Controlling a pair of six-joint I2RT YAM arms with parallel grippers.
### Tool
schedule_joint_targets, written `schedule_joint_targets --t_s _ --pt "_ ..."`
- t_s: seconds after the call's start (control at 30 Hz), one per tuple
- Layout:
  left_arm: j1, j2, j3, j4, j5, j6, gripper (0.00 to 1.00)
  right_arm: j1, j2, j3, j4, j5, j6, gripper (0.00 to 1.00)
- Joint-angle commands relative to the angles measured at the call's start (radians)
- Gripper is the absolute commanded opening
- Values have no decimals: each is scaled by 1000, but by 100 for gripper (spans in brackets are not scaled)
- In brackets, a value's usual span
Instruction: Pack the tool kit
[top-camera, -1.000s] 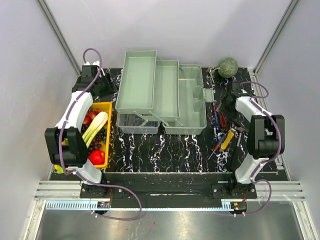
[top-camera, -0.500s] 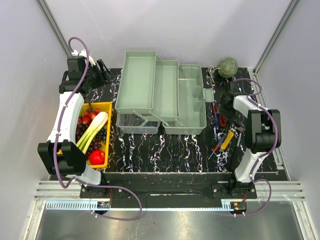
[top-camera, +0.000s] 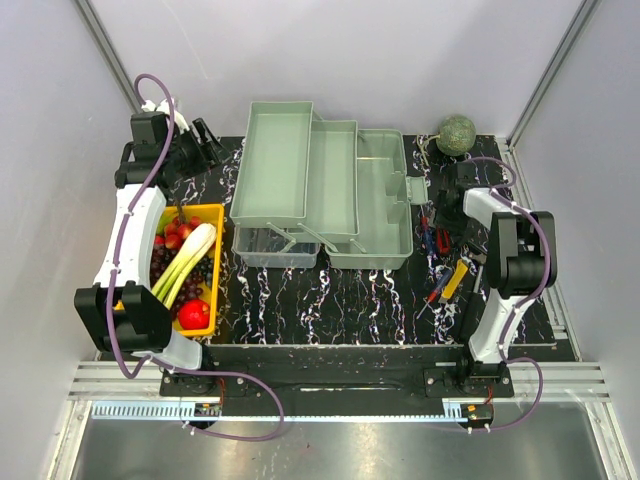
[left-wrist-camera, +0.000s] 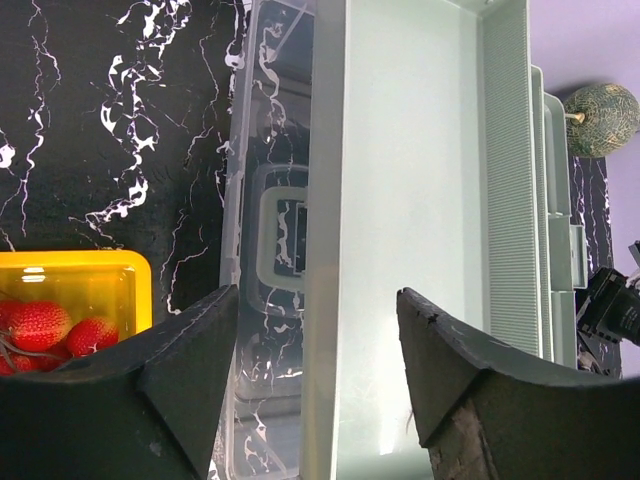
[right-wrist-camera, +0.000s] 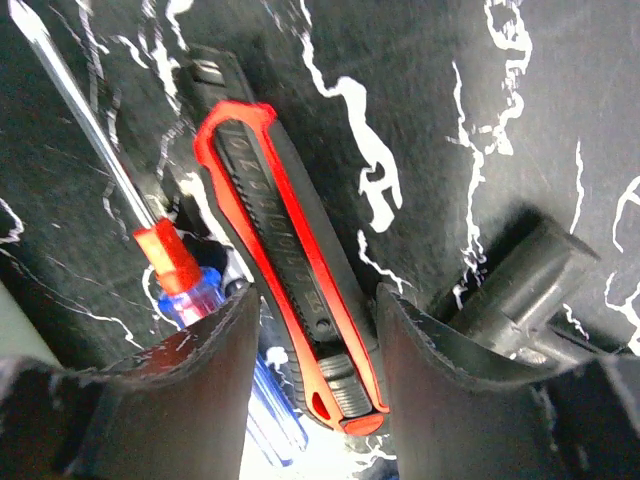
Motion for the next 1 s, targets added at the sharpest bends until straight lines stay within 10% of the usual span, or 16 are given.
schedule_joint_targets --t_s 0.0,0.27,0.6,0.97 --pt "9 -39 27 19 34 -9 68 -5 38 49 -33 11 1 55" --pt "9 -39 30 19 53 -15 70 -3 46 65 -64 114 16 48" --pt "10 -51 45 17 58 -38 76 -3 -82 34 -15 150 59 9" --pt "10 -75 53 3 51 -47 78 -5 -295 111 -73 142 122 7"
